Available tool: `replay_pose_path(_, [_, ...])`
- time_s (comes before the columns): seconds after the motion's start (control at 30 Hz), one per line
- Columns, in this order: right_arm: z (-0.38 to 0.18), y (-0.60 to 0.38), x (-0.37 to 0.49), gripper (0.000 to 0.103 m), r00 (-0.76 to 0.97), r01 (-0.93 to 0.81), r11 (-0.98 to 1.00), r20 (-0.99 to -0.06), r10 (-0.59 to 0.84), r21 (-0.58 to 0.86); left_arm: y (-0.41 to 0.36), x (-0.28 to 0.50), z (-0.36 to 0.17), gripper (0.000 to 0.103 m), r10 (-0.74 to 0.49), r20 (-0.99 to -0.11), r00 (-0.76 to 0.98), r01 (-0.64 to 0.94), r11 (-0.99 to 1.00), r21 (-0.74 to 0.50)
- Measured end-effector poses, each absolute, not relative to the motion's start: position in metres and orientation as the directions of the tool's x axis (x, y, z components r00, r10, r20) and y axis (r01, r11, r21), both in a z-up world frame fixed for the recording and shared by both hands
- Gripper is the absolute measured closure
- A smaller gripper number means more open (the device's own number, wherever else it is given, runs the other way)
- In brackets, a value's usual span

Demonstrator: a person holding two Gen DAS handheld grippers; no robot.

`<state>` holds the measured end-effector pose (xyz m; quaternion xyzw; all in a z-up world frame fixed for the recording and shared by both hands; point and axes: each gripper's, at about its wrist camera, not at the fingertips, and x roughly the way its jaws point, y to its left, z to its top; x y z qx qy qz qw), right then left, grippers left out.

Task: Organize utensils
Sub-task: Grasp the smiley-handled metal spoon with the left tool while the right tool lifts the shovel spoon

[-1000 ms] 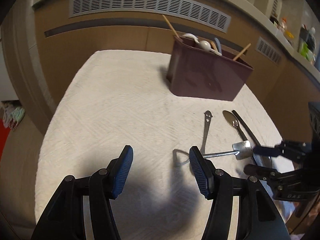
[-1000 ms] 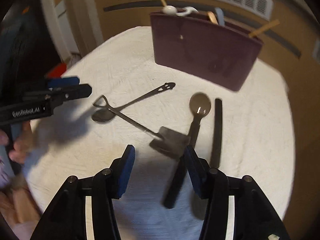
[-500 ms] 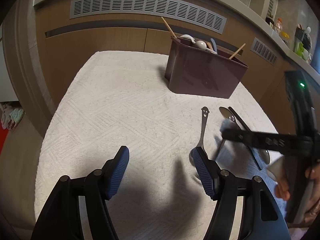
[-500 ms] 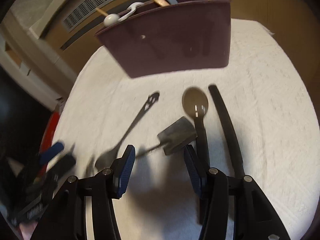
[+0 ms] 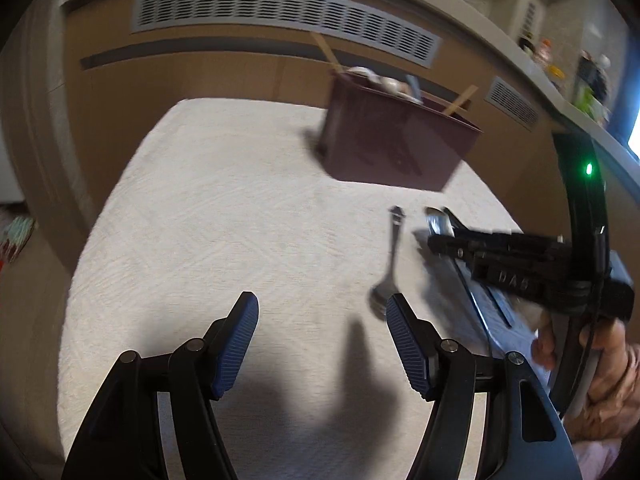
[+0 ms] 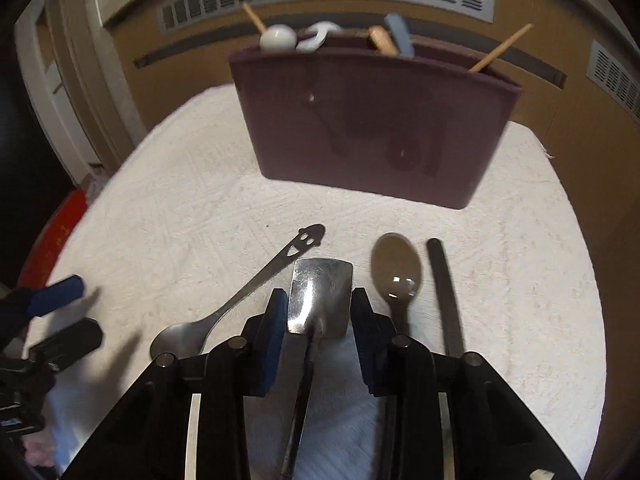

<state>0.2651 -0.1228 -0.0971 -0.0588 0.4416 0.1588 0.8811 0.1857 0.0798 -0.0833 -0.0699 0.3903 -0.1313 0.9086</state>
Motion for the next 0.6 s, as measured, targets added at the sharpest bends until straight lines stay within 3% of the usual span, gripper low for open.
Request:
replay_pose_path(0.13, [-0.071,-0.151,0.248,0.074,0.623,-0.336,0.940,-0.736,0.265,0.055,0.049,0.181,-0.087,0.036,-0.311,-0.702,0.640,0.288,0.945,-0.156])
replay_pose_path(0.2, [-0.059,-0.163,0.239,0.074,0.649,-0.329,0.942,-0.710,0.273,0.063,0.037,0.184,-0.091,0.042,-0.294,-0.721,0.628,0.291,0.947,-0.133])
replay_pose_path(0.27, [-0.046,-0.174,0.230,0.074,0.681,-0.317,0.946,-0.679,0.274,0.064,0.029,0.191,-0.097,0.055,-0.284,-0.748,0.600,0.291,0.948,-0.126])
replay_pose_path(0.47, [-0.030,-0.189,0.222,0.074,0.732,-0.285,0.954,-0.621,0.280,0.094,0.015,0.209,-0.102,0.055,-0.197,-0.766,0.612,0.216,0.973,-0.077])
replay_pose_path(0.5, [-0.030,-0.190,0.223,0.074,0.736,-0.284,0.955,-0.618,0.278,0.091,0.014,0.209,-0.102,0.057,-0.190,-0.765,0.615,0.213,0.974,-0.070])
replay_pose_path(0.53, [-0.031,-0.191,0.223,0.074,0.737,-0.282,0.955,-0.617,0.275,0.088,0.011,0.209,-0.103,0.070,-0.182,-0.765,0.618,0.215,0.975,-0.058])
replay_pose_path(0.6, [-0.031,-0.194,0.221,0.074,0.740,-0.281,0.956,-0.613,0.275,0.090,0.011,0.205,-0.102,0.074,-0.186,-0.757,0.627,0.219,0.974,-0.058])
